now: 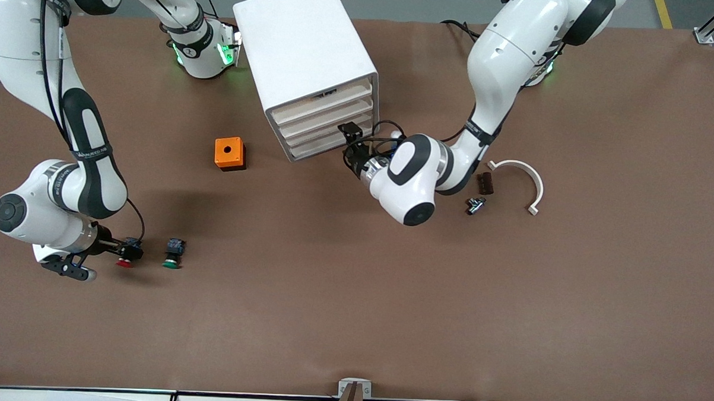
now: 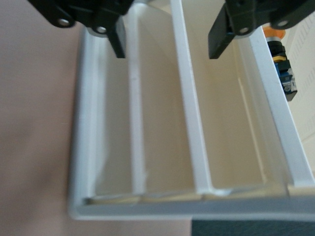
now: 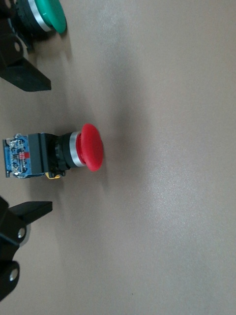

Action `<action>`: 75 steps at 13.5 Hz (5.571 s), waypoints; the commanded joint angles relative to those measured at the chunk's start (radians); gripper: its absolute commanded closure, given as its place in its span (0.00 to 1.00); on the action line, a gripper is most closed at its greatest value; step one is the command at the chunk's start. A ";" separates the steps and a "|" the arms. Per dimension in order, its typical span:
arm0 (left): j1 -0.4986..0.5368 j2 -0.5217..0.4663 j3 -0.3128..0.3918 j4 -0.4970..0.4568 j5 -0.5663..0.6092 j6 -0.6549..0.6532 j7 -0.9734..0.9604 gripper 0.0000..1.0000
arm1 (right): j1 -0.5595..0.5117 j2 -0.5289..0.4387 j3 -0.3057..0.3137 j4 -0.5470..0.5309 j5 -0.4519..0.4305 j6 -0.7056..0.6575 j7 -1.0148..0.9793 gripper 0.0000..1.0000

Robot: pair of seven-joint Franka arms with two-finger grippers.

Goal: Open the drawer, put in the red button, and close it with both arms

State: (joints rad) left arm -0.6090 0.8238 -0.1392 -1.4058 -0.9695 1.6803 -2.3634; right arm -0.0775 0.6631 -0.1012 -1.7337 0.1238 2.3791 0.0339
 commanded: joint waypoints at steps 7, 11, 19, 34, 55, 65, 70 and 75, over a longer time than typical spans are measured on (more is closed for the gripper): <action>-0.078 0.044 0.006 0.014 -0.090 -0.011 -0.077 0.66 | 0.002 0.009 0.000 -0.053 0.000 0.069 -0.032 0.24; -0.034 0.041 0.010 0.019 -0.080 -0.052 -0.065 0.99 | 0.001 0.004 0.000 -0.055 -0.001 0.060 -0.071 0.98; 0.098 0.041 0.091 0.096 -0.041 -0.073 0.159 0.99 | 0.053 -0.262 0.003 -0.160 0.013 -0.188 0.203 1.00; 0.225 -0.051 0.204 0.157 0.183 -0.068 0.361 0.01 | 0.815 -0.462 0.003 -0.112 0.083 -0.264 1.434 1.00; 0.111 -0.200 0.173 0.114 0.795 0.056 1.641 0.01 | 0.979 -0.367 0.005 -0.182 0.088 -0.127 1.681 0.99; -0.041 -0.155 0.141 -0.002 0.755 0.314 1.463 0.00 | 0.891 -0.376 -0.005 -0.023 0.076 -0.337 1.332 0.00; -0.142 -0.144 0.138 -0.010 0.692 0.323 1.319 0.00 | 0.630 -0.388 -0.005 0.175 0.076 -0.694 0.895 0.00; -0.241 -0.153 0.138 -0.038 0.630 0.305 1.192 0.00 | 0.356 -0.456 -0.008 0.189 0.021 -0.797 0.415 0.00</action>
State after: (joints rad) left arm -0.8157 0.6891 -0.0092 -1.4136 -0.3181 1.9894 -1.1247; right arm 0.3549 0.2345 -0.1306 -1.5469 0.1807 1.6172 0.5730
